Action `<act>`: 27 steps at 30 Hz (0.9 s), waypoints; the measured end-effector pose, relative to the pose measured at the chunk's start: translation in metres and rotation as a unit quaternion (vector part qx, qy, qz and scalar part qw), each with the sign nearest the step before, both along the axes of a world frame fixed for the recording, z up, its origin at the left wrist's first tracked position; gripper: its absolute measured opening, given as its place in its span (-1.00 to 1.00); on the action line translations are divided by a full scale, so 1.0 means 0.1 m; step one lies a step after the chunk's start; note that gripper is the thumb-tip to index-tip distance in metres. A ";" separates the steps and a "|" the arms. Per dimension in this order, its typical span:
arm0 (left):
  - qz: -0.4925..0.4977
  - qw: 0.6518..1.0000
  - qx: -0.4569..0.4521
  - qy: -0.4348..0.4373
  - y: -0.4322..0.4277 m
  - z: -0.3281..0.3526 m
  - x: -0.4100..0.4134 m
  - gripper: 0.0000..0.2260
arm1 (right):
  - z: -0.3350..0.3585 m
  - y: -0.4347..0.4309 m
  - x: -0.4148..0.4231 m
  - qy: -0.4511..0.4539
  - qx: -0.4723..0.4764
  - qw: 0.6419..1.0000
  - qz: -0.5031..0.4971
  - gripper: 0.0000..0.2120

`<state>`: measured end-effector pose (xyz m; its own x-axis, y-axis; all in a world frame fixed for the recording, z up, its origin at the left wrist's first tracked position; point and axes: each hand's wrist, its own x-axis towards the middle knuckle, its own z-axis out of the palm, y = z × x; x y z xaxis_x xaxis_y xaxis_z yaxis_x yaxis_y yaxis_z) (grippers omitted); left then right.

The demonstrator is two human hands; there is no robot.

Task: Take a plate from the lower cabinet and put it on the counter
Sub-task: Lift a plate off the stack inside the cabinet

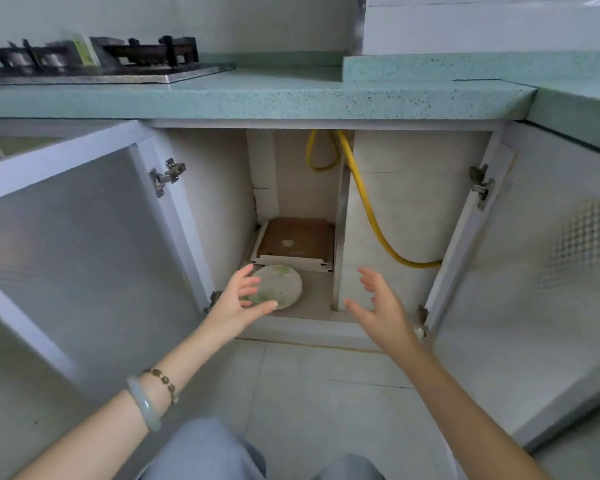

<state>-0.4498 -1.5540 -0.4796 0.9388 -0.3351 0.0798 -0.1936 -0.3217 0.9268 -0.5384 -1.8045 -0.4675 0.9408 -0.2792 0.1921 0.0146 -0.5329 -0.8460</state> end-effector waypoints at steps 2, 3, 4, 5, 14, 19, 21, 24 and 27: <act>0.029 1.000 -0.003 0.005 0.20 -0.02 0.09 -0.24 | -0.12 0.07 0.11 0.014 0.038 0.999 0.006 -0.39; 0.046 0.999 -0.002 0.009 0.31 -0.08 0.15 -0.25 | -0.21 0.12 0.19 0.022 0.058 0.998 0.006 -0.40; 0.062 0.998 -0.004 0.012 0.38 -0.13 0.19 -0.26 | -0.29 0.16 0.25 0.027 0.074 0.997 0.004 -0.42; 0.078 0.997 -0.007 0.011 0.44 -0.18 0.25 -0.28 | -0.35 0.20 0.33 0.027 0.086 0.996 0.002 -0.43; 0.140 0.987 -0.003 0.080 0.49 -0.89 1.20 -0.32 | -0.89 0.38 1.35 0.061 0.140 0.987 -0.041 -0.61; 0.182 0.976 -0.004 0.116 0.30 -1.44 1.98 -0.38 | -1.36 0.38 2.12 0.090 0.156 0.981 -0.074 -0.68; 0.195 0.972 0.004 0.128 0.24 -1.70 2.26 -0.38 | -1.61 0.39 2.41 0.102 0.164 0.978 -0.082 -0.69; 0.205 0.968 0.016 0.141 0.21 -2.13 2.59 -0.38 | -2.01 0.41 2.76 0.117 0.169 0.974 -0.097 -0.71; 0.220 0.961 0.022 0.165 0.23 -2.51 2.86 -0.43 | -2.37 0.42 3.04 0.132 0.184 0.966 -0.122 -0.74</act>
<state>-0.1639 -1.5305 -0.7310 0.9619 0.1043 -0.2526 0.2732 -0.3459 0.8976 -0.2340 -1.7624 -0.7041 0.8410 -0.5025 -0.2007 -0.3163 -0.1556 -0.9358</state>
